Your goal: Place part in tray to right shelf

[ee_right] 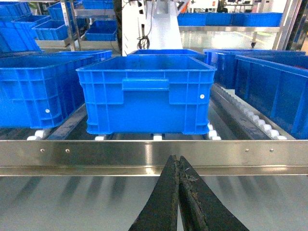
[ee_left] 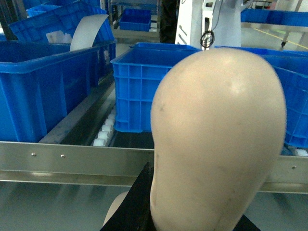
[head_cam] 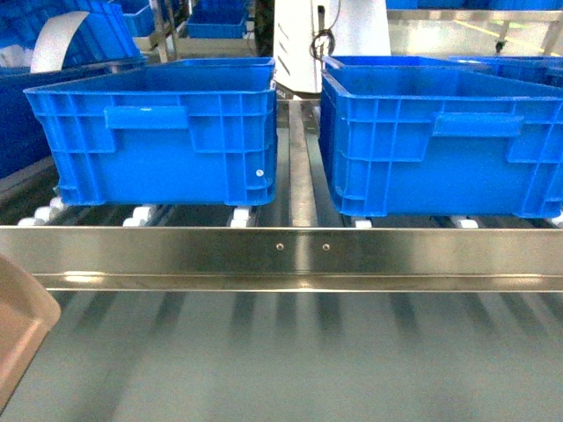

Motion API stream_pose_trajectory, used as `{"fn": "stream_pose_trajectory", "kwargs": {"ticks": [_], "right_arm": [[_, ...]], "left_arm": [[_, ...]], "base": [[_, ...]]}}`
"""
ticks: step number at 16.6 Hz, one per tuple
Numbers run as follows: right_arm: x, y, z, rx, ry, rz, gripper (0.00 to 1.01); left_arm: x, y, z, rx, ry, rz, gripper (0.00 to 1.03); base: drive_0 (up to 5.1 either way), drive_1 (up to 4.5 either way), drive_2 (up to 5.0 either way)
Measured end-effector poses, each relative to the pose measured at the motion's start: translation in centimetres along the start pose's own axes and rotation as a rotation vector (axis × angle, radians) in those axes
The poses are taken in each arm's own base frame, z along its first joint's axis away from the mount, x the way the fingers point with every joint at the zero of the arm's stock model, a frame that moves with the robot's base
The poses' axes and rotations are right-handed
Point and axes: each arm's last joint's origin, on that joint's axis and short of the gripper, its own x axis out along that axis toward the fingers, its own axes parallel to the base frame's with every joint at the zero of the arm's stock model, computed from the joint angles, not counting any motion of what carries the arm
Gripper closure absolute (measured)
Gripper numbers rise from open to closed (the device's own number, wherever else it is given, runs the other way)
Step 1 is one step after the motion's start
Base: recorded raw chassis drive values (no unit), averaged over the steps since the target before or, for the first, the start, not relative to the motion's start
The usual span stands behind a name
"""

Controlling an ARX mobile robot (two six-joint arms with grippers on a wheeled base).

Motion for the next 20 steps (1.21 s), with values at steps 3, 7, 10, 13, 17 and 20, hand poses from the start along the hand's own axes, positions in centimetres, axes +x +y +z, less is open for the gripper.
{"fn": "stream_pose_trajectory", "kwargs": {"ticks": [3,7,10,13,17,20], "right_arm": [[0.0,0.0,0.0,0.000,0.000,0.000,0.99],[0.0,0.0,0.0,0.000,0.000,0.000,0.99],[0.0,0.0,0.0,0.000,0.000,0.000,0.99],[0.0,0.0,0.0,0.000,0.000,0.000,0.99],[0.0,0.0,0.0,0.000,0.001,0.000,0.99],[0.0,0.0,0.0,0.000,0.000,0.000,0.99]], "left_arm": [[-1.0,0.0,-0.6,0.000,-0.022,0.001,0.86],[-2.7,0.0,-0.6,0.000,-0.029,0.000,0.86],[-3.0,0.0,-0.7,0.000,-0.019,0.000,0.86],[-4.0,0.0,-0.8,0.001,-0.035,0.000,0.86],[-4.0,0.0,-0.9,0.002,-0.023,-0.002,0.86],[-4.0,0.0,-0.9,0.000,-0.024,0.000,0.86]], "base": [[0.0,0.00,0.0],[0.0,0.00,0.0],[0.0,0.00,0.0],[0.0,0.00,0.0],[0.0,0.00,0.0],[0.0,0.00,0.0]]}}
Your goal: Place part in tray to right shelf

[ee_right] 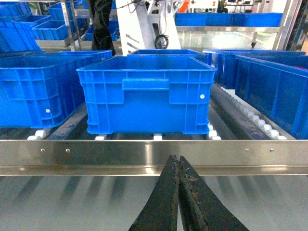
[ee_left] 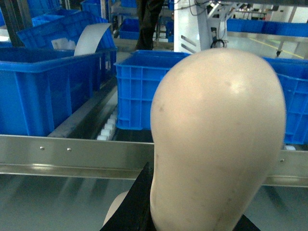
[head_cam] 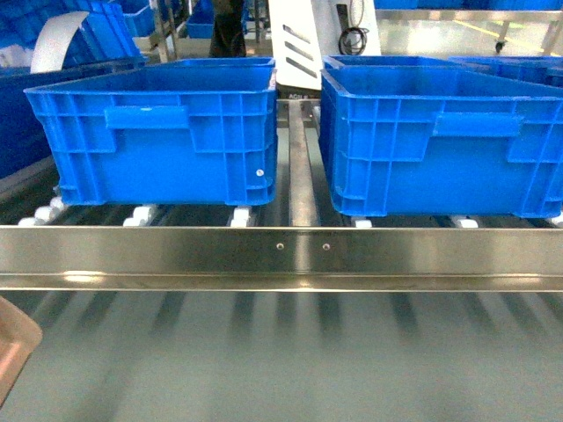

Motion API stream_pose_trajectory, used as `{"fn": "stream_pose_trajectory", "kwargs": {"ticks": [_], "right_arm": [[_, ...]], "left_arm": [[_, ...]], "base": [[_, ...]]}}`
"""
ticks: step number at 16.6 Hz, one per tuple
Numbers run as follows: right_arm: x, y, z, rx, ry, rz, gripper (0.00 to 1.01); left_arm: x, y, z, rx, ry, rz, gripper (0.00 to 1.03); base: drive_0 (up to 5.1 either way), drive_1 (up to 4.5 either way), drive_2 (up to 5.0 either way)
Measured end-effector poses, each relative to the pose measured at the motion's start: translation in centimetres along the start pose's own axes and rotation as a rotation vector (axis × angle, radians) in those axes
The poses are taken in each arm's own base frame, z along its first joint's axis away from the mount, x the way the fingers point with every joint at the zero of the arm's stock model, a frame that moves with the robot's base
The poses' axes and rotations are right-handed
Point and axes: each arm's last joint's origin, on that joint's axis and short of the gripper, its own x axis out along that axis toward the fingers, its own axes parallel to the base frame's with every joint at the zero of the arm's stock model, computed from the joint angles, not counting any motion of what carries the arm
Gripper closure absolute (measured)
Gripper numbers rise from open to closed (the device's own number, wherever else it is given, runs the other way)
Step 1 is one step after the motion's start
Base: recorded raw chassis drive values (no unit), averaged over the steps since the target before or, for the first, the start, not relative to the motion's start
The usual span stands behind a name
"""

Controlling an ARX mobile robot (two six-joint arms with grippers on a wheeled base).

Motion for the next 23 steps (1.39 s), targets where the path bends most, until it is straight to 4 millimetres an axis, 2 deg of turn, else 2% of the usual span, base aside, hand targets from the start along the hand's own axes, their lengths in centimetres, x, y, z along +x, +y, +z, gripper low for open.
{"fn": "stream_pose_trajectory", "kwargs": {"ticks": [13,16,21,22,23], "right_arm": [[0.00,0.00,0.00,-0.001,0.000,0.000,0.98],[0.00,0.00,0.00,0.000,0.000,0.000,0.57],[0.00,0.00,0.00,0.000,0.000,0.000,0.15],[0.00,0.00,0.00,0.000,0.000,0.000,0.04],[0.00,0.00,0.00,0.000,0.000,0.000,0.03]], "left_arm": [[0.00,0.00,-0.01,0.000,0.001,0.000,0.86],[0.00,0.00,-0.01,0.000,0.001,-0.001,0.86],[0.00,0.00,-0.01,0.000,0.001,-0.001,0.86],[0.00,0.00,-0.01,0.000,0.001,0.000,0.86],[0.00,0.00,-0.01,0.000,0.001,-0.001,0.86]], "base": [[0.0,0.00,0.0],[0.0,0.00,0.0],[0.0,0.00,0.0],[0.0,0.00,0.0],[0.0,0.00,0.0]]}}
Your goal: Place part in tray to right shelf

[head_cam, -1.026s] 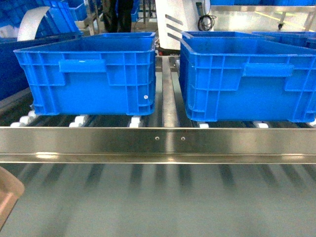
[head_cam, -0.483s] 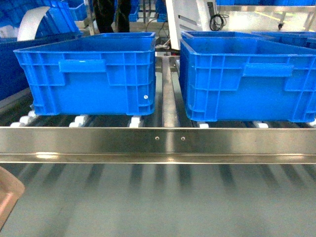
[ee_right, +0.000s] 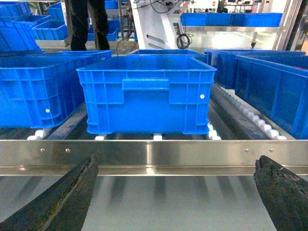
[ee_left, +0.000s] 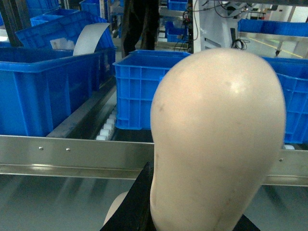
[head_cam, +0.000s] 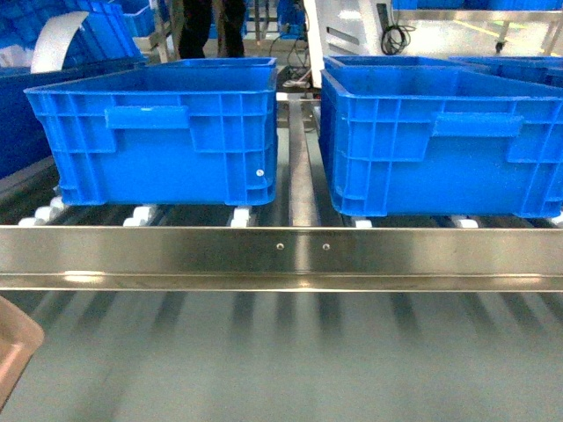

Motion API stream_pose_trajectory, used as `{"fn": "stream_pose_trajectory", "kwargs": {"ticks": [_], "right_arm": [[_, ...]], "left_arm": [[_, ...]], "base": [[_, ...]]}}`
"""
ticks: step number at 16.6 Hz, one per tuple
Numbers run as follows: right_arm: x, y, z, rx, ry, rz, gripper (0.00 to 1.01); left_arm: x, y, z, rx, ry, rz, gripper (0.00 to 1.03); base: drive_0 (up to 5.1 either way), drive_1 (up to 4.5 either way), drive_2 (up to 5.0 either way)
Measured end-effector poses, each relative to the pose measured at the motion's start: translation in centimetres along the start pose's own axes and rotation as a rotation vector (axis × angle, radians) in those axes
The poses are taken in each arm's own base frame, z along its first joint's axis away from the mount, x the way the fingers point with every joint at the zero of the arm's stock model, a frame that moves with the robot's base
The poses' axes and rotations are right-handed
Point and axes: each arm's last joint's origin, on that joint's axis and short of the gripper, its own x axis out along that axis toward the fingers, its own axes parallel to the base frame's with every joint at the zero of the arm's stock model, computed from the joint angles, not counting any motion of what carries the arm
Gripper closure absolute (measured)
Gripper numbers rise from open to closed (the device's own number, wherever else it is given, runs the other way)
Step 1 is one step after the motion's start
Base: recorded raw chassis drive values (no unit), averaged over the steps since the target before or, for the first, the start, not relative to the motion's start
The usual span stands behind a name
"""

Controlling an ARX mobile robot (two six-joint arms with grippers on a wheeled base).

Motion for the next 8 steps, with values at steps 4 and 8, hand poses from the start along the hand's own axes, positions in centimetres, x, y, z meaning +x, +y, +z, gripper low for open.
{"fn": "stream_pose_trajectory", "kwargs": {"ticks": [4,8], "right_arm": [[0.00,0.00,0.00,0.000,0.000,0.000,0.03],[0.00,0.00,0.00,0.000,0.000,0.000,0.03]], "left_arm": [[0.00,0.00,0.00,0.000,0.000,0.000,0.86],[0.00,0.00,0.00,0.000,0.000,0.000,0.86]], "base": [[0.0,0.00,0.0],[0.0,0.00,0.0]]}}
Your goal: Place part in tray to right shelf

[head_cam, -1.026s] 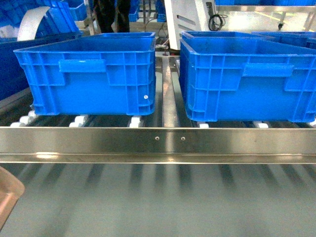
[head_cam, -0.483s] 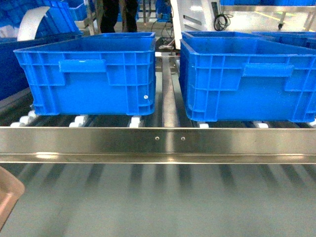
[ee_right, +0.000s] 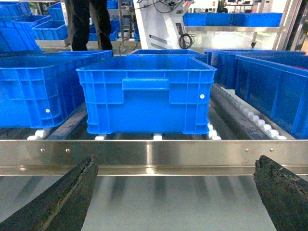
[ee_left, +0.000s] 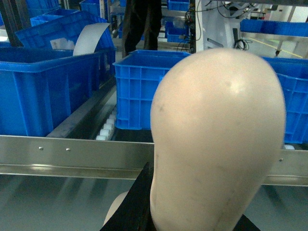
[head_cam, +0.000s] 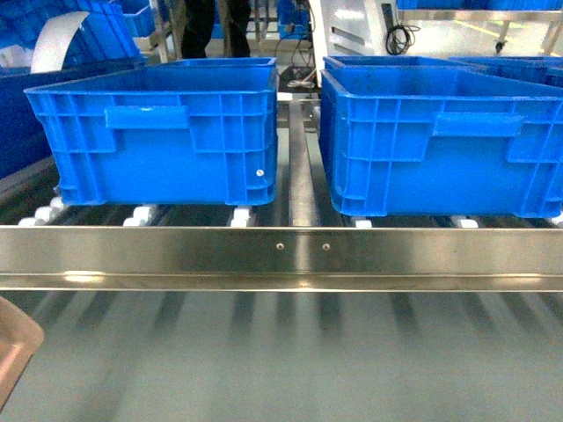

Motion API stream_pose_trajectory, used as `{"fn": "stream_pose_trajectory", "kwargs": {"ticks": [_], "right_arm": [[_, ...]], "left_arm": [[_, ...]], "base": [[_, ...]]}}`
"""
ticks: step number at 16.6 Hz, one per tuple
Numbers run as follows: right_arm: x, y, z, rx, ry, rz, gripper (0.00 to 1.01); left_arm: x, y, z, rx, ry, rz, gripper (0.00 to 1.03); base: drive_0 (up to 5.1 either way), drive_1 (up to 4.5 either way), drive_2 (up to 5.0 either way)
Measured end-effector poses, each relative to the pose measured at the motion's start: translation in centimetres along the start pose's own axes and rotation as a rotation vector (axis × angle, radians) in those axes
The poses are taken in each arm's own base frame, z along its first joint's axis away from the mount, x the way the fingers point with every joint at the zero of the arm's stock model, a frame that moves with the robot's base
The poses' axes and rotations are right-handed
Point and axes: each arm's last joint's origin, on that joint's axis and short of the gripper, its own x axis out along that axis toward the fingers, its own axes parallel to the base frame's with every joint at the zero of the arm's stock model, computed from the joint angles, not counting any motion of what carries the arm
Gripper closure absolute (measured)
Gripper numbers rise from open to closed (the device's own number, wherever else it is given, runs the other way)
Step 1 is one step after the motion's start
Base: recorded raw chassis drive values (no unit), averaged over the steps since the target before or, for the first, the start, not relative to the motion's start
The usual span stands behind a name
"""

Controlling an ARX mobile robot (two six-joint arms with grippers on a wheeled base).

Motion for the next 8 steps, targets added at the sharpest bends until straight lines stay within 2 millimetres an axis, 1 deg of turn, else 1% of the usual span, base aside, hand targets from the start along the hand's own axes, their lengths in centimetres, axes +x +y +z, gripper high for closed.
{"fn": "stream_pose_trajectory", "kwargs": {"ticks": [8], "right_arm": [[0.00,0.00,0.00,0.000,0.000,0.000,0.03]], "left_arm": [[0.00,0.00,0.00,0.000,0.000,0.000,0.86]], "base": [[0.0,0.00,0.0]]}}
